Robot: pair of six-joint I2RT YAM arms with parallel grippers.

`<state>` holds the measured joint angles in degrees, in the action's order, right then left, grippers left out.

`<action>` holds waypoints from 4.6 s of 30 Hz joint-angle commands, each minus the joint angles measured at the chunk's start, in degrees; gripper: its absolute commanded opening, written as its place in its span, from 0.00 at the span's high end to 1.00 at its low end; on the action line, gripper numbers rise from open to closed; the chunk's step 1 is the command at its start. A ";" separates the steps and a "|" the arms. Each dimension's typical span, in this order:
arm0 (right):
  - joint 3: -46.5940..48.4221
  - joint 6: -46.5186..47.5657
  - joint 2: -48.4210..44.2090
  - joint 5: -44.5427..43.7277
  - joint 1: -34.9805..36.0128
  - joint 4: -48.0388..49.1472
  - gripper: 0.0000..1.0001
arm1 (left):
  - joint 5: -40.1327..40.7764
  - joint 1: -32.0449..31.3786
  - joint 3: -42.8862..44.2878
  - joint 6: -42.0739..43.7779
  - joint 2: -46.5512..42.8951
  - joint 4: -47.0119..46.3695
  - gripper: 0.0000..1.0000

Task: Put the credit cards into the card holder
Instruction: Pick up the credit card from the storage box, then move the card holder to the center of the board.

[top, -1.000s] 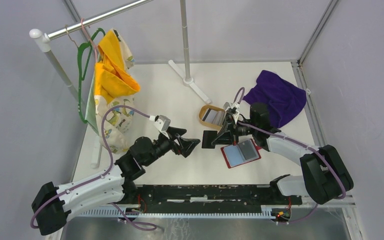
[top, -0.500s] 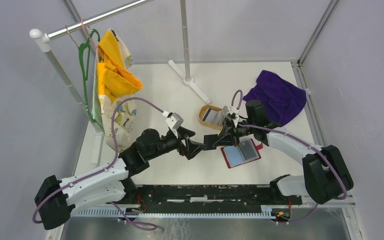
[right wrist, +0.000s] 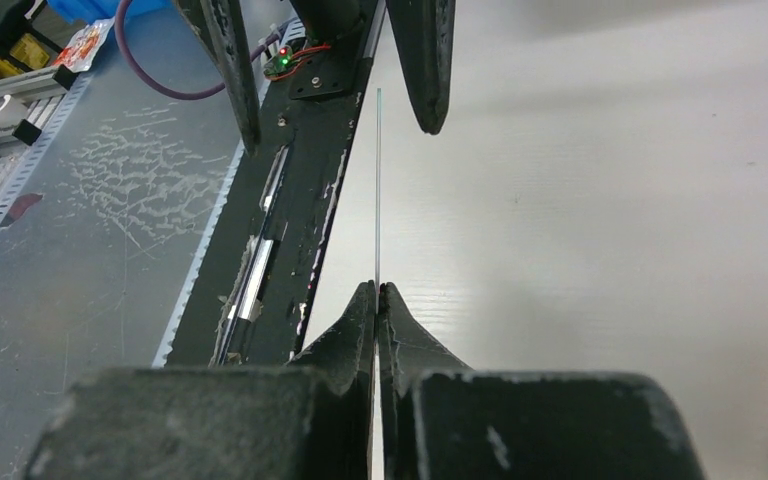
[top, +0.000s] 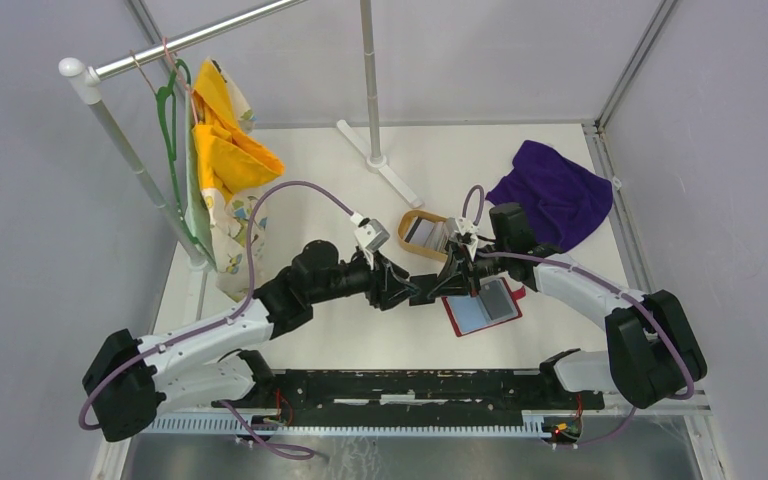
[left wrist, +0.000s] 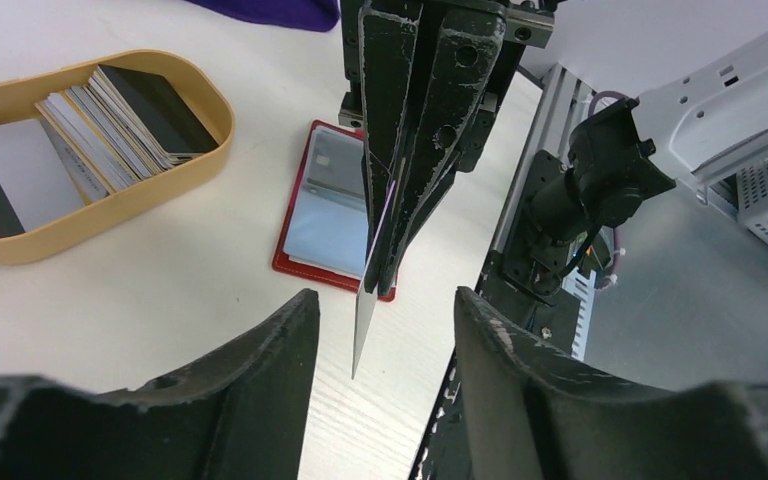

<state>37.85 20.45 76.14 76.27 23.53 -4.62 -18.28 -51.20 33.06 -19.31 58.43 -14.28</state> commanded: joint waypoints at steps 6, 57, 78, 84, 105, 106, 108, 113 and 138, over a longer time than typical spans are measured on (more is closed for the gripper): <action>2.47 2.51 -1.17 1.34 0.21 -0.52 1.00 | -6.09 0.31 5.00 3.00 6.19 -1.92 0.70; 0.85 36.23 -4.64 -43.78 -21.98 -34.34 0.23 | 10.51 -10.71 -8.18 -30.35 28.71 -44.00 0.98; 3.49 33.69 3.36 -35.85 -30.60 -36.61 0.26 | 10.62 -8.00 -6.27 -40.04 40.88 -54.25 0.98; 5.34 33.25 9.99 -33.82 -31.36 -38.78 0.40 | 14.28 -7.96 -5.58 -40.30 40.60 -49.42 0.98; 8.12 30.12 10.61 -23.80 -22.31 -40.81 0.69 | 17.99 -7.24 -12.26 -46.21 38.53 -54.79 0.98; 8.78 31.90 8.78 -23.87 -22.36 -41.30 0.66 | 18.03 -7.13 -12.75 -45.46 37.50 -54.80 0.98; 9.52 37.39 3.03 -24.87 -22.39 -41.47 0.58 | 18.10 -6.32 -13.95 -43.51 34.42 -53.53 0.98; 1.47 69.14 -13.40 -23.36 -20.75 -46.75 0.02 | 21.11 -5.49 -13.08 -31.75 19.79 -35.83 0.98; -4.40 59.04 -6.28 -47.17 -14.33 -36.25 0.14 | 12.76 -5.46 -13.03 -26.39 13.56 -30.52 0.98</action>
<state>32.03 83.68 68.82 32.03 8.43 -43.13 -2.07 -56.75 20.36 -44.47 69.54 -36.62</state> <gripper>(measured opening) 0.877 0.032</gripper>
